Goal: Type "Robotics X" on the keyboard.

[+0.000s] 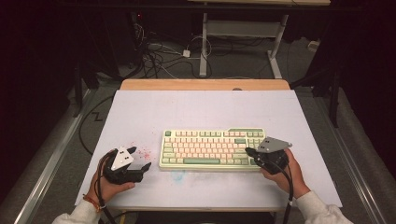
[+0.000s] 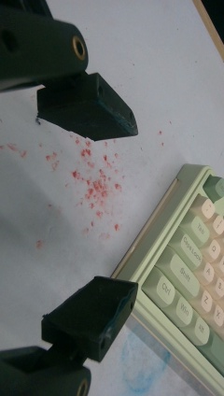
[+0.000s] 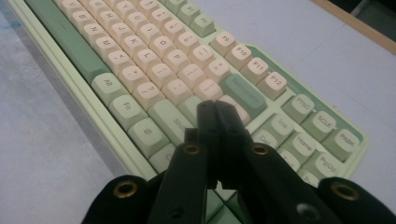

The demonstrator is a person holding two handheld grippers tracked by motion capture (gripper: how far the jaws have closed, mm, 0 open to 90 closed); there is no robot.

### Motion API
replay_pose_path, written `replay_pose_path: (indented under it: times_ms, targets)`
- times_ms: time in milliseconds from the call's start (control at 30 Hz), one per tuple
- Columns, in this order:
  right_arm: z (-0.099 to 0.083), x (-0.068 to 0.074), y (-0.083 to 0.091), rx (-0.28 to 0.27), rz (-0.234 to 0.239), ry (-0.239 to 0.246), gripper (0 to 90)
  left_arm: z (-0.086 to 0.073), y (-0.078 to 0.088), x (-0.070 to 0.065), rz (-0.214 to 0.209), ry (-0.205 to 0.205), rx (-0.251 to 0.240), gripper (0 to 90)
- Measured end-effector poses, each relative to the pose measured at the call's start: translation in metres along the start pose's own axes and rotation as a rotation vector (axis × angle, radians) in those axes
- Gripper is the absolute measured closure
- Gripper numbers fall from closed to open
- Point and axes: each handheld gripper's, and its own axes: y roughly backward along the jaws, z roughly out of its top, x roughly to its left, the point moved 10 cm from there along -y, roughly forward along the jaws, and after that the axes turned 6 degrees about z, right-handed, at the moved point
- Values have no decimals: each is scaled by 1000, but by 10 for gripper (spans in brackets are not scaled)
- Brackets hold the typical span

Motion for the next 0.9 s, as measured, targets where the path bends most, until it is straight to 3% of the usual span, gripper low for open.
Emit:
replay_pose_path:
  times_ms: [400,567,800,900]
  targets:
    - [0,7,-18,43,22,26,900,-1,0,-4,-12,-3,9,240]
    - [-5,7,-20,55,26,20,900,-1,1,-7,-47,-5,11,435]
    - [-8,8,-22,38,21,18,900,4,2,-12,-75,-59,32,785]
    - [-8,8,-22,32,20,15,900,11,0,-14,-85,-52,32,856]
